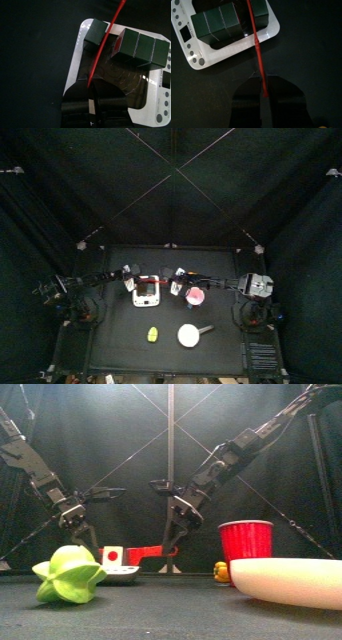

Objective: Cut sushi roll

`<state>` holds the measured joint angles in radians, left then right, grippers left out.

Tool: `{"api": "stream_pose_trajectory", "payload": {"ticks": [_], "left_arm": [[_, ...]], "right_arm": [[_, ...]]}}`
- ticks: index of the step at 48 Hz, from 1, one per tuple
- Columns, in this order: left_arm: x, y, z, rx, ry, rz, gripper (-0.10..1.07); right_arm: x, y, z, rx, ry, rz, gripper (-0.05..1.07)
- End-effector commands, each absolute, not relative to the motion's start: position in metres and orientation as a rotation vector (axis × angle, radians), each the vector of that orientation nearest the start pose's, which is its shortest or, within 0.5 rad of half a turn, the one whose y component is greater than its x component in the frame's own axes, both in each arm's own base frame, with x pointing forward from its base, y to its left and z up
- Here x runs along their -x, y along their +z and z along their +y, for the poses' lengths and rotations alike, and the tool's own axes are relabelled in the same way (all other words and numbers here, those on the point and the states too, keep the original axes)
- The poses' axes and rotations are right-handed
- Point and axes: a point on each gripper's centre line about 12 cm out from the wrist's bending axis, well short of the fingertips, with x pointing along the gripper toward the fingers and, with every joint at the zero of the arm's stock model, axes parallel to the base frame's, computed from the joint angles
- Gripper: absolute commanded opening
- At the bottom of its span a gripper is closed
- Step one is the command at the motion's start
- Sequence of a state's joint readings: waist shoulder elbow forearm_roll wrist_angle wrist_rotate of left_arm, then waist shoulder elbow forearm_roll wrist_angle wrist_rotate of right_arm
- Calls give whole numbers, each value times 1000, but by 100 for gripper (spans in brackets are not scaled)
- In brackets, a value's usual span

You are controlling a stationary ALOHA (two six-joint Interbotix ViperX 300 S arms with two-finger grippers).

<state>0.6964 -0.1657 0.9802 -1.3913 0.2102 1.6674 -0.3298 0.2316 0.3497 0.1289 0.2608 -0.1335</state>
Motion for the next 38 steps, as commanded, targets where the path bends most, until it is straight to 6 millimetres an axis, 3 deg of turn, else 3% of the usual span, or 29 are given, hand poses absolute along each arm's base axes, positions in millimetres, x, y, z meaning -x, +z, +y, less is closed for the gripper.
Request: {"api": "stream_pose_trajectory", "payload": {"ticks": [1, 20, 28, 38], "left_arm": [[-246, 149, 175, 102, 372, 756, 24], [-240, 191, 150, 38, 351, 619, 23], [-235, 195, 144, 32, 348, 601, 23], [-239, 191, 128, 13, 289, 610, 23]], "right_arm": [[-442, 186, -141, -116, -269, 743, 34], [-441, 208, -133, -91, -255, 691, 34], [-440, 223, -126, -81, -241, 659, 34], [-439, 225, -117, -73, -223, 660, 34]]}}
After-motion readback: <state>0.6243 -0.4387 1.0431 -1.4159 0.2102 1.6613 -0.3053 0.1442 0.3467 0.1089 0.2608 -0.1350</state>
